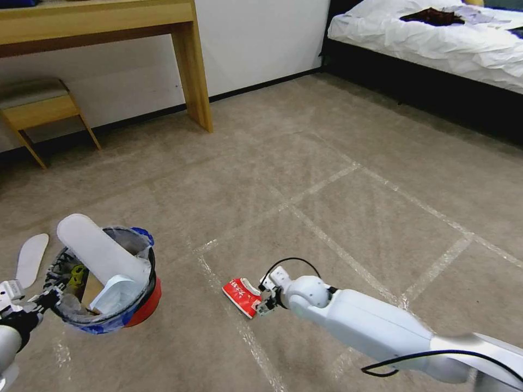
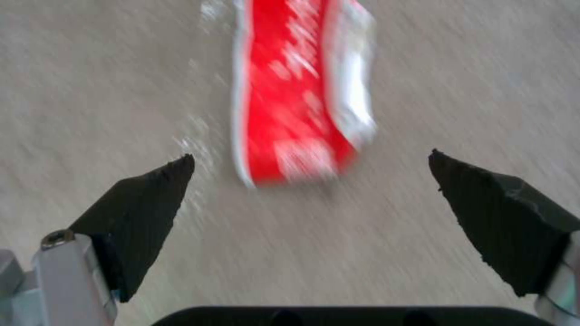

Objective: Pick up the trash bin and place the garbage on the floor into it.

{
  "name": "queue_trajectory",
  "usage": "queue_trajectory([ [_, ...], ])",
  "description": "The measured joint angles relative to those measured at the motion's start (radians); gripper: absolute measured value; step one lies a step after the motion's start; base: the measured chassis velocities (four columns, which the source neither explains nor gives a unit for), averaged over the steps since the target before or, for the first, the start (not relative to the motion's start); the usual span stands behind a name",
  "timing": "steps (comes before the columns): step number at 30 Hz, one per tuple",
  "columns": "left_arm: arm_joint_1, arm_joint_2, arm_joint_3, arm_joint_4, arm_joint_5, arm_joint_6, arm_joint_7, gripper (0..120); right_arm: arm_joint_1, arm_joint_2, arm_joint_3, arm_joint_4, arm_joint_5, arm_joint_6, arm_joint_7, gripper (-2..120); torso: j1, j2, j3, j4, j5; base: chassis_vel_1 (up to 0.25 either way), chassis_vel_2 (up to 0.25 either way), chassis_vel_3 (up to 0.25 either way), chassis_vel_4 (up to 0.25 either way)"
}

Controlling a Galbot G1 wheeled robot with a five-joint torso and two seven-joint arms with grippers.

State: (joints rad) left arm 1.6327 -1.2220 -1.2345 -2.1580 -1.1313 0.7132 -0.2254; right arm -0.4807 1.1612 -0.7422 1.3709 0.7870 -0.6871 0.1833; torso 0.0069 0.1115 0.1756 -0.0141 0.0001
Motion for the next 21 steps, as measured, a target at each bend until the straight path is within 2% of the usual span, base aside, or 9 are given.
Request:
queue_trajectory([
  [2,0.001,0.000,-0.001,-0.002,-0.001,0.000,0.000,0,0.001,0.009,-0.002,-0.008,-0.005,0.003,-0.004,99,0.000,0.000,0.000,0.0001,0.0002,0.000,0.000,0.000,0.000],
  [4,0.004,-0.002,-0.005,-0.007,-0.004,-0.001,-0.001,0,0.004,0.075,-0.014,-0.085,-0.059,0.042,-0.023,99,0.000,0.000,0.000,0.0001,-0.0001,0.000,0.000,0.000,0.000],
  [8,0.005,-0.005,-0.005,-0.008,-0.004,0.000,-0.001,0,0.005,0.100,-0.014,-0.137,-0.091,0.063,-0.034,99,0.000,0.000,0.000,0.0000,-0.0004,0.000,0.000,0.000,0.000],
  [10,0.005,-0.006,-0.005,-0.008,-0.004,-0.001,-0.001,0,0.007,0.127,-0.009,-0.209,-0.128,0.090,-0.042,99,0.000,0.000,0.000,-0.0002,-0.0003,0.000,0.000,0.000,0.000],
  [21,0.000,-0.008,0.002,-0.001,-0.003,-0.001,-0.001,0,0.004,0.168,0.008,-0.343,-0.204,0.187,-0.076,97,0.000,0.000,0.000,-0.0002,-0.0002,0.000,0.000,0.000,0.000],
])
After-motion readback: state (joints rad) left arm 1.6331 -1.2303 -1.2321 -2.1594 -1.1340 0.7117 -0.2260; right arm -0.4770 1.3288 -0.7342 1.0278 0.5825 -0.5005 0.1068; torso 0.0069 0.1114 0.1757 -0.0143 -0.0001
